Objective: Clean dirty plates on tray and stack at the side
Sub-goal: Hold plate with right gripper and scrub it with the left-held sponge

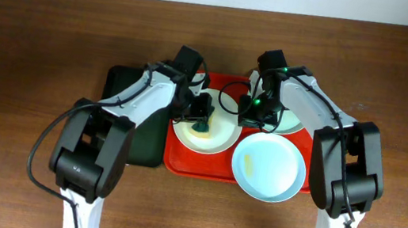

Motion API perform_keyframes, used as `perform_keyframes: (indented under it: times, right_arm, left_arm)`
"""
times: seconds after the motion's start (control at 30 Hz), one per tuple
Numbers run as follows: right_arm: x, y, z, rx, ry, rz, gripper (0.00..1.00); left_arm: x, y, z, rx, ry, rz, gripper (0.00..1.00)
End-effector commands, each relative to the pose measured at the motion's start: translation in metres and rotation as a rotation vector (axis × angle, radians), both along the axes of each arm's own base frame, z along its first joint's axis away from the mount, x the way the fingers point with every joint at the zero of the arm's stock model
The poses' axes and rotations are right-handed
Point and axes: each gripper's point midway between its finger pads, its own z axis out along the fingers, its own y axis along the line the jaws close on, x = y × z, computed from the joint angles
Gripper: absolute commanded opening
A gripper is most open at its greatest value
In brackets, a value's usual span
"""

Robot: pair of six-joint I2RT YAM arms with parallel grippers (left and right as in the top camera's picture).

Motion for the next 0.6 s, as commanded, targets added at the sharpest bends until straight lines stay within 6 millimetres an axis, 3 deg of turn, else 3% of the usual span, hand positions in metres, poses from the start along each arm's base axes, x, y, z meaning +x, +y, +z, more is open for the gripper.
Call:
perform_keyframes:
  times: [0.0,0.1,0.27,0.47,0.57]
  right_arm:
    - [-0.002,0.004,0.003,0.011,0.001,0.000,0.04]
    - [-0.002,0.004,0.003,0.011,0.001,0.000,0.04]
    - [-0.002,0.004,0.003,0.011,0.001,0.000,0.04]
    - [-0.002,0.004,0.003,0.011,0.002,0.000,0.04]
    - [-0.002,0.004,0.003,0.011,0.002,0.000,0.04]
  left_arm:
    - [0.023,0.019,0.057,0.070,-0.178,0.042,0.00]
    - [0.018,0.029,0.043,0.157,-0.165,0.048,0.00]
    - [0.008,0.048,0.002,0.294,-0.114,0.106,0.00]
    - [-0.009,0.043,-0.047,0.300,0.003,0.110,0.00]
    - [-0.023,0.024,-0.062,0.209,0.084,0.073,0.00]
